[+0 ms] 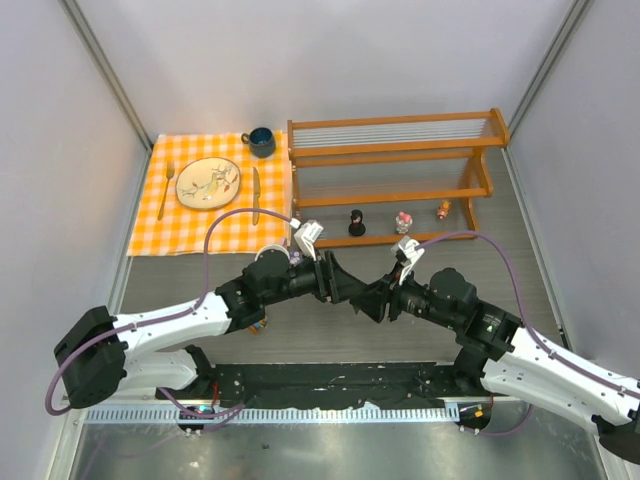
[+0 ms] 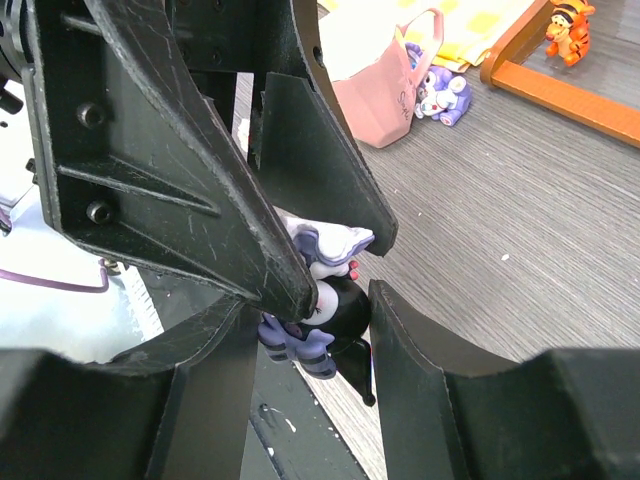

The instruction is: Place and organize the plastic toys onto the shelf

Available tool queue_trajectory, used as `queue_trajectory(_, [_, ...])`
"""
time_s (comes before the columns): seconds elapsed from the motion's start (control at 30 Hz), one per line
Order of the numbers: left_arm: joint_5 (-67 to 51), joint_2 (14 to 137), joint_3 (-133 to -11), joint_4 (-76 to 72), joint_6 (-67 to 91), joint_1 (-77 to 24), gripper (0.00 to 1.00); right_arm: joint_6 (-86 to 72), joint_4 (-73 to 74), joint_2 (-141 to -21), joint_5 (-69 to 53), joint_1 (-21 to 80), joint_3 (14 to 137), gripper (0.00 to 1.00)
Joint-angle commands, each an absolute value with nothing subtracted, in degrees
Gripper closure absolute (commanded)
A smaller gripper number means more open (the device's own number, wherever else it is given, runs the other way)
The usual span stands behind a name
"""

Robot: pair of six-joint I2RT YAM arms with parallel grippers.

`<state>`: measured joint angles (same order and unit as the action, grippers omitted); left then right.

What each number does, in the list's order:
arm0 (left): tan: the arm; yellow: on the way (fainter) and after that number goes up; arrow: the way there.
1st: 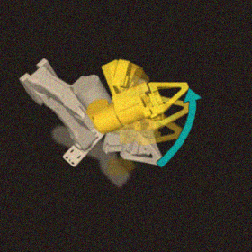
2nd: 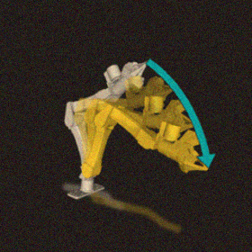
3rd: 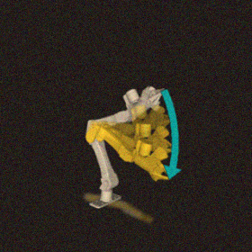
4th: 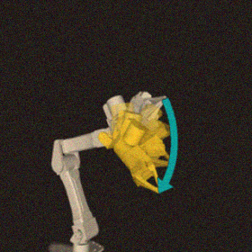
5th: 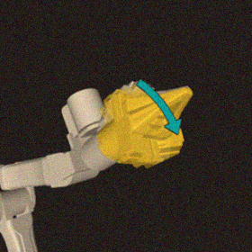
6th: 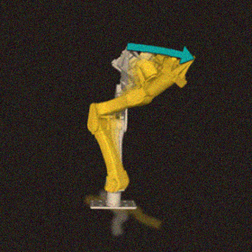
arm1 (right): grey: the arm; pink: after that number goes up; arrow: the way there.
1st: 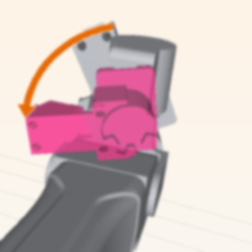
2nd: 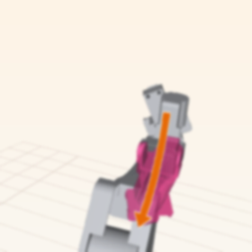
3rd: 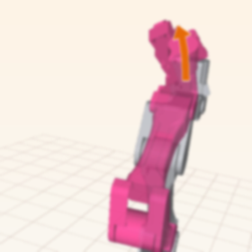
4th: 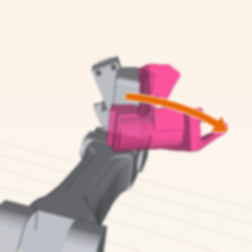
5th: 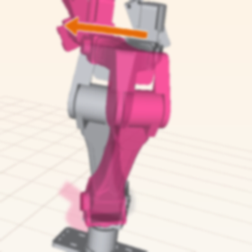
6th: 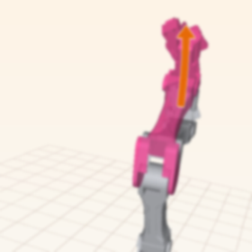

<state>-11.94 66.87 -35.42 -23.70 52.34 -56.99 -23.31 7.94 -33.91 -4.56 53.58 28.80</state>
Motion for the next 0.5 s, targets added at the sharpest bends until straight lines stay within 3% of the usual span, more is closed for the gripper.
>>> queue_trajectory(0.0, [-18.28, 68.11, -35.07, -29.97, 54.40, -58.10, 0.41, -24.08, 0.35, -34.63, -1.94, 53.61, 28.92, 0.99])
queue_trajectory(0.1, [-19.16, 68.64, -35.16, -31.11, 54.67, -58.10, 0.47, -23.91, 0.35, -34.63, -1.06, 53.61, 28.65, 0.99])
queue_trajectory(0.2, [-19.51, 69.17, -35.07, -31.73, 54.84, -58.10, 0.59, -23.82, 0.26, -34.63, -0.44, 53.61, 28.39, 0.99])
queue_trajectory(0.37, [-19.69, 69.70, -34.89, -32.43, 55.11, -58.10, 0.92, -23.29, 1.23, -33.66, 3.07, 53.61, 28.21, 0.96])
queue_trajectory(0.4, [-19.60, 69.78, -34.81, -32.43, 55.11, -58.10, 0.96, -23.20, 1.58, -33.14, 3.42, 53.61, 28.21, 0.93])
queue_trajectory(0.47, [-19.25, 69.70, -34.63, -32.26, 55.11, -58.10, 1.00, -23.03, 2.55, -32.70, 4.13, 53.61, 28.39, 0.70])
